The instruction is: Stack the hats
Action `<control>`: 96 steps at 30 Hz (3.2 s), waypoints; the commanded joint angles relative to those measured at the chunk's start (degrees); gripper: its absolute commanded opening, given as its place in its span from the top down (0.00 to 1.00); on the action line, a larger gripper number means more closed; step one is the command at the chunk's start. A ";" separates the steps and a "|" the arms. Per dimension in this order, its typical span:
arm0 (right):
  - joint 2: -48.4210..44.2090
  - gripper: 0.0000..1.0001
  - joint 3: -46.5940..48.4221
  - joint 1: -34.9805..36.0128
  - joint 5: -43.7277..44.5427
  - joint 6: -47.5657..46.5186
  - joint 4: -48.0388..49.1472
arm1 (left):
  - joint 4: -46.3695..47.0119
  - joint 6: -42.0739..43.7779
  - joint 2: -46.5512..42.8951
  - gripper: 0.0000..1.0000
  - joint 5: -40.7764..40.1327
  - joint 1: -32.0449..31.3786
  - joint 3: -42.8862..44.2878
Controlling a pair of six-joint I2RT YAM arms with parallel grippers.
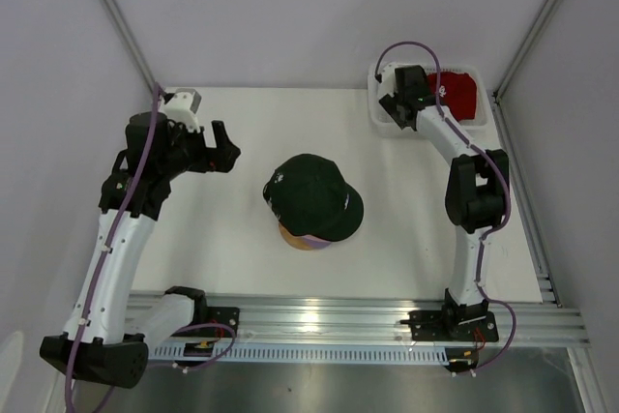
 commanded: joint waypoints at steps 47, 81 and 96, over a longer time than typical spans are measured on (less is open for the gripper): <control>-17.72 1.00 1.63 6.08 4.96 -26.07 16.67 | 7.64 -0.42 -7.91 0.00 8.95 9.31 -5.59; -71.52 1.00 -71.33 37.54 -37.34 -44.53 60.89 | 11.16 -6.13 -16.71 0.01 7.55 16.16 -9.37; -88.67 1.00 -89.70 42.91 -23.27 -36.98 54.31 | 11.60 -6.31 -16.01 0.01 7.37 16.69 -9.81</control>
